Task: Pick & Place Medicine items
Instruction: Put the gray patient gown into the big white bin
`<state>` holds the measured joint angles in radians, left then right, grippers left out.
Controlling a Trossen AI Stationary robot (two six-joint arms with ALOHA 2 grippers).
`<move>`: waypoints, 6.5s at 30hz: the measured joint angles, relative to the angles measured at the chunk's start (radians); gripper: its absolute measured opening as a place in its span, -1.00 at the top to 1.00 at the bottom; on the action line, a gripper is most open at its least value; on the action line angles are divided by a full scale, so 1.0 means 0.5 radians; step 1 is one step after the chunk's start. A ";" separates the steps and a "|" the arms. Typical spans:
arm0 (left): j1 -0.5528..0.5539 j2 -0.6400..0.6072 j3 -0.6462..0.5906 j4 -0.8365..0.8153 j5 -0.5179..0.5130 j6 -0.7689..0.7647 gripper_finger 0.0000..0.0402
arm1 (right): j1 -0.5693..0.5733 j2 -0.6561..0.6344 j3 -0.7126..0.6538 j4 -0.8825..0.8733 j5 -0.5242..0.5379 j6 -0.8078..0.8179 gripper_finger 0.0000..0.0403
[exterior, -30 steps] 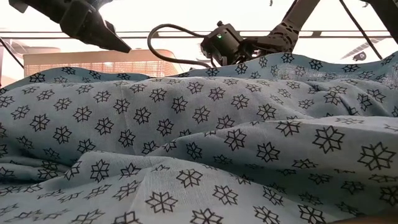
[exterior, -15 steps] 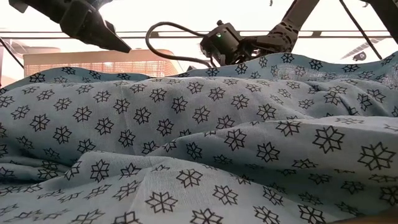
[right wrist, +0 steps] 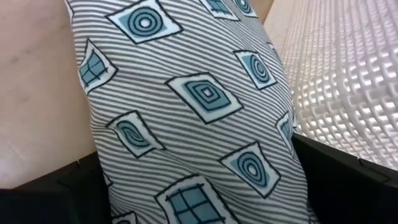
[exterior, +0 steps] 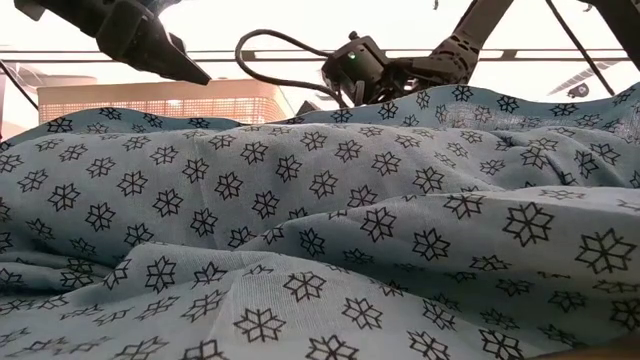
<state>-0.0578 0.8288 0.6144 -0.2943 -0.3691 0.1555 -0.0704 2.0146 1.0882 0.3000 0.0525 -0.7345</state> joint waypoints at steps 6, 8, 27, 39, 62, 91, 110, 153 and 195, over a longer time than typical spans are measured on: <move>-0.001 0.000 0.000 0.000 0.000 0.000 -0.59 | 0.000 -0.002 -0.002 0.004 -0.008 -0.049 -0.99; 0.000 0.000 0.000 0.000 0.000 0.000 -0.59 | -0.002 -0.002 -0.001 0.027 -0.007 -0.099 -0.99; 0.000 0.000 0.000 0.000 0.000 0.000 -0.59 | -0.022 0.130 -0.004 0.160 -0.003 -0.050 -0.99; 0.000 0.000 0.000 0.001 0.000 0.000 -0.59 | -0.021 0.139 -0.004 0.172 0.050 -0.015 -0.49; -0.001 0.000 0.000 0.000 0.001 0.000 -0.59 | -0.022 0.139 -0.005 0.161 0.059 -0.072 0.45; 0.000 0.000 0.000 -0.015 0.000 0.000 -0.59 | 0.056 -0.534 -0.240 -0.274 0.099 0.005 0.42; 0.000 -0.001 0.000 -0.043 0.000 0.000 -0.59 | 0.020 -1.293 -0.266 -0.356 0.415 -0.114 0.39; 0.000 -0.001 0.000 -0.053 0.000 0.000 -0.59 | -0.837 0.594 2.241 -0.277 -1.751 1.260 0.34; 0.000 -0.001 0.000 -0.054 0.000 0.000 -0.59 | -0.716 0.534 2.229 -1.657 -0.834 0.563 0.31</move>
<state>-0.0578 0.8284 0.6144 -0.3211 -0.3691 0.1555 -0.4283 2.2818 2.2028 -0.5285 -0.3646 -0.4530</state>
